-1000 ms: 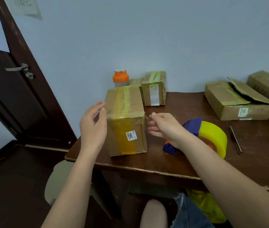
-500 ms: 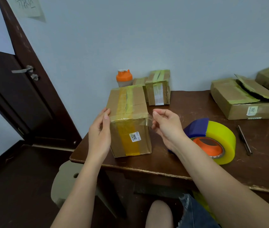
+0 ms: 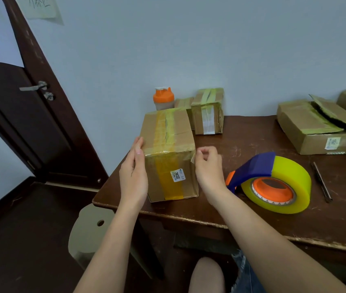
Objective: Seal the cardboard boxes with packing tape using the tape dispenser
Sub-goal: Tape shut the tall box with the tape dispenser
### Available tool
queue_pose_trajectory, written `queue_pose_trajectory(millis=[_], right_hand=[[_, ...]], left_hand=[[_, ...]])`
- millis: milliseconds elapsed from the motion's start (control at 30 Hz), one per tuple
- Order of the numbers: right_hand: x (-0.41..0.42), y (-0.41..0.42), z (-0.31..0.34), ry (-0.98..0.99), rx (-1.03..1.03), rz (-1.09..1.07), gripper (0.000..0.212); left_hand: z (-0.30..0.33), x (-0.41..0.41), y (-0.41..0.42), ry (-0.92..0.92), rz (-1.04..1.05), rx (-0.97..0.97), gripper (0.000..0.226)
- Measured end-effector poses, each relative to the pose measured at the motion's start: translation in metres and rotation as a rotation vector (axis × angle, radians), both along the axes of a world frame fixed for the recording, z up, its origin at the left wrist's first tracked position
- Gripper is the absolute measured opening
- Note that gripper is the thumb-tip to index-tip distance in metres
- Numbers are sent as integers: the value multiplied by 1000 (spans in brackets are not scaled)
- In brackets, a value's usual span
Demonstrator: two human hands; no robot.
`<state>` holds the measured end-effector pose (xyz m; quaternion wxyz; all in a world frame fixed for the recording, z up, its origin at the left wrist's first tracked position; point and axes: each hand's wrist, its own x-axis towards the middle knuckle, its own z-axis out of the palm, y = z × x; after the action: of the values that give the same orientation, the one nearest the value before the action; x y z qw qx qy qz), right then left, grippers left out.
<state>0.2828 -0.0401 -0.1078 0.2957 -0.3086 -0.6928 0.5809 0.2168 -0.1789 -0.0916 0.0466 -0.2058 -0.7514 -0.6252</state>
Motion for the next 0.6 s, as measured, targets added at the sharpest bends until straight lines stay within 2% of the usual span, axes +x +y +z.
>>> queue_pose_trajectory(millis=[67, 133, 200, 300, 333, 400, 467, 600], right_hand=[[-1, 1, -8, -94, -123, 62, 11], [-2, 2, -9, -82, -147, 63, 7], [-1, 7, 0, 8, -82, -39, 8], [2, 6, 26, 116, 21, -114, 12], [2, 3, 35, 110, 65, -79, 16], [-1, -7, 50, 10, 143, 24, 46], [-8, -18, 56, -94, 166, 101, 69], [-12, -28, 49, -158, 242, 87, 80]], left_hand=[[-2, 5, -1, -28, -21, 40, 45], [-2, 7, -4, -56, -72, 83, 53], [0, 4, -9, -93, -106, 101, 56], [11, -8, -11, -158, -23, 148, 46], [17, -12, -11, -210, 2, 167, 41], [30, -16, -4, -292, -31, 139, 27], [37, -9, 5, -306, -82, 54, 23], [26, -2, 14, -223, -1, -29, 21]])
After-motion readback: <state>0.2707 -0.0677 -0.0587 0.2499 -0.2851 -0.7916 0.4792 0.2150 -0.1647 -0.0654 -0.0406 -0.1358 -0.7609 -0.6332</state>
